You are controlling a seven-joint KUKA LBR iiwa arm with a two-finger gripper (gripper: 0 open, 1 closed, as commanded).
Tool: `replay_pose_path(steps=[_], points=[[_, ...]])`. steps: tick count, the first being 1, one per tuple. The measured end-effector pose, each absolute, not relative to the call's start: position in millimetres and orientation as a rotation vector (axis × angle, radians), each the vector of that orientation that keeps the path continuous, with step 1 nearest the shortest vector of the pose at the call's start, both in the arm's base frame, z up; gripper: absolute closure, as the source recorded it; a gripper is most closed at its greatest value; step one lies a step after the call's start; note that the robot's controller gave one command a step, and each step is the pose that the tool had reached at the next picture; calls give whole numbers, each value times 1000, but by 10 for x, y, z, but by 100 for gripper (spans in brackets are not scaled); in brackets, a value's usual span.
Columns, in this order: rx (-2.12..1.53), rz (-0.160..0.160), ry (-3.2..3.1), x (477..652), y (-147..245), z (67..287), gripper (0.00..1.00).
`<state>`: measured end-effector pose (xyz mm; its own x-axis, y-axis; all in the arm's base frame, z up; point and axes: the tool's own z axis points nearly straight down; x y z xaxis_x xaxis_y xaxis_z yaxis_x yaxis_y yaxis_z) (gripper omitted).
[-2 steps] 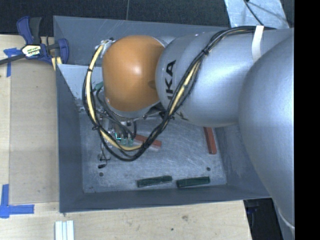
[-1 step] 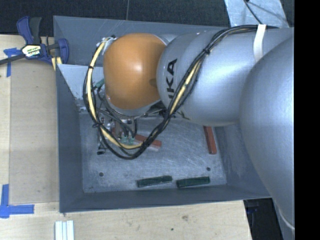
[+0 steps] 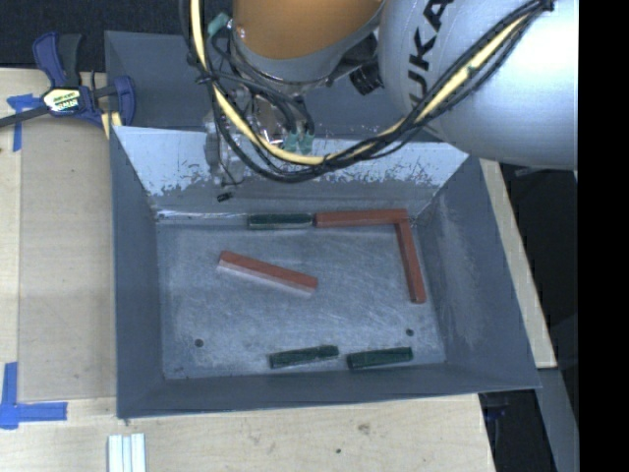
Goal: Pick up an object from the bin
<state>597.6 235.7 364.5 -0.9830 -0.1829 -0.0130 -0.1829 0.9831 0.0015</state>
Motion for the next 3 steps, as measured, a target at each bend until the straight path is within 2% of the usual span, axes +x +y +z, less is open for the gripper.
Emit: replay_pose_path(steps=[1,2,3], points=[[-300,-3,3129,5944,1901,3043,100],[-303,2,3123,5949,1931,3079,100],[-372,-1,3127,5449,1920,2265,100]])
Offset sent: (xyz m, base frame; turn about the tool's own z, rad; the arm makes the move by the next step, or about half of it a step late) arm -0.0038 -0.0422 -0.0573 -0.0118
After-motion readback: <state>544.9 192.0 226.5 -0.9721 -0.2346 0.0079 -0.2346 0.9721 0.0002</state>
